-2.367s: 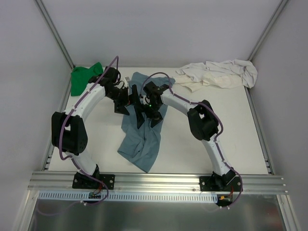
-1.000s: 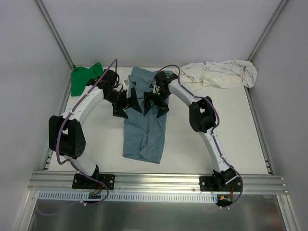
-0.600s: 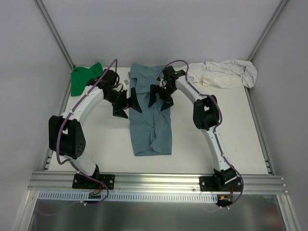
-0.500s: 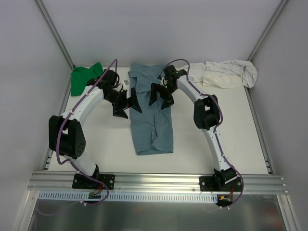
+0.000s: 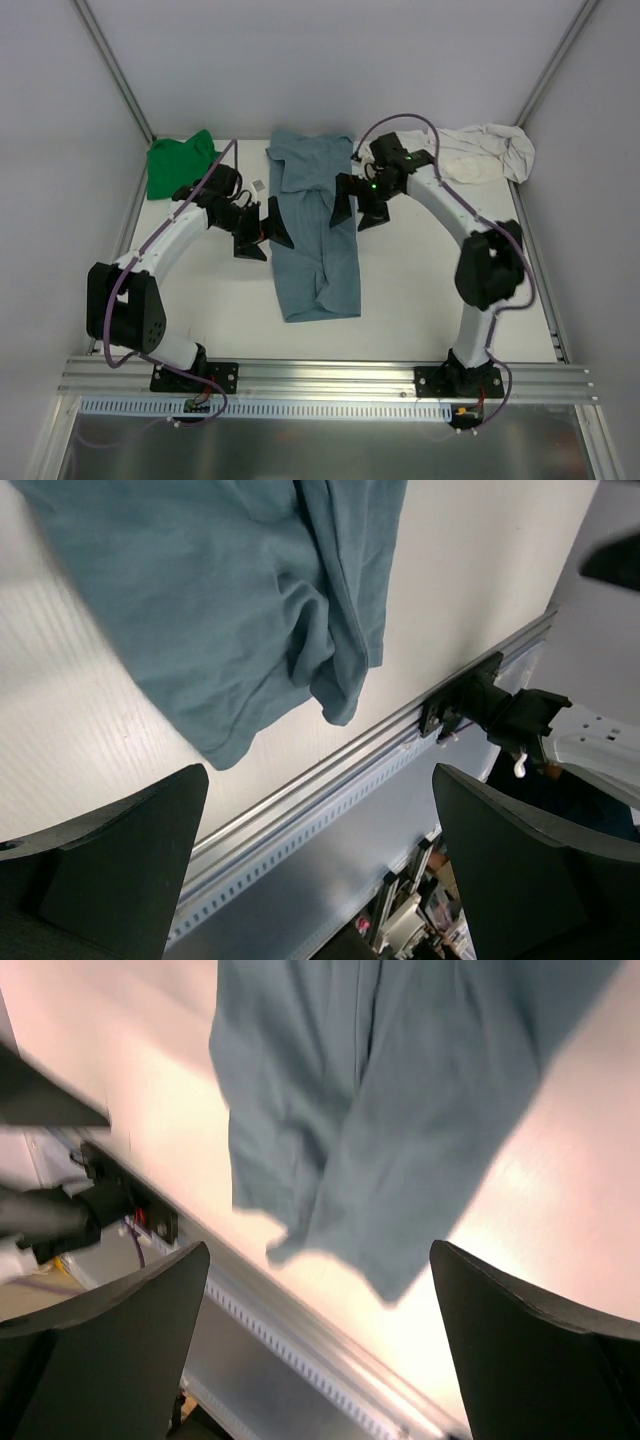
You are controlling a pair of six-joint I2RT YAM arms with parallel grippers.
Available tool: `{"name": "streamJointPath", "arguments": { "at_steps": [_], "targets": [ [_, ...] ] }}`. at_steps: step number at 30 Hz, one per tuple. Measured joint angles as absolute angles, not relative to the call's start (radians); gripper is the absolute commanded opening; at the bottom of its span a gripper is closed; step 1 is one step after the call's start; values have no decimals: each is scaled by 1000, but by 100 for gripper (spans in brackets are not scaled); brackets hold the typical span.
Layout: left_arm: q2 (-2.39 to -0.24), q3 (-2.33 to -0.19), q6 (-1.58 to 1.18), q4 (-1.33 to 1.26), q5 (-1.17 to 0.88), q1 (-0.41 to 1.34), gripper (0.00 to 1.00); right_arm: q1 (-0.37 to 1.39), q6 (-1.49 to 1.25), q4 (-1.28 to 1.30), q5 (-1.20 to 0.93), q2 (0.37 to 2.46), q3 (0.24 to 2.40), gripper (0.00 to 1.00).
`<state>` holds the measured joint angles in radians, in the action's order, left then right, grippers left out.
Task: Fold and stack the t-shirts
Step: Rotate the tshirt 90 degrees
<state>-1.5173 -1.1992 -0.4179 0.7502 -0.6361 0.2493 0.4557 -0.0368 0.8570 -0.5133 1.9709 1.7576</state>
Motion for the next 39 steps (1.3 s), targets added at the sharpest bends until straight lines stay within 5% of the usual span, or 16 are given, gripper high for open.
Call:
{"name": "streamJointPath", "arguments": {
  "at_steps": [5,13,20,32,39],
  "targets": [
    [-1383,-958,-492,586,-730,249,97,456,-39,792,-476,1553,1367,99],
    [-1245,-621,-620,305,-814,265,95,467,-128,670,-449,1464,953,99],
    [-1144,-513,-659,173,-764,309,95,497,-181,522,-461,1465,868,98],
    [-1347,-539,-634,202,-611,440,95,509,-233,343,-487,1454,764,97],
    [-1371,-559,-632,203,-594,447,95,509,-279,291,-488,1390,660,84]
  ]
}}
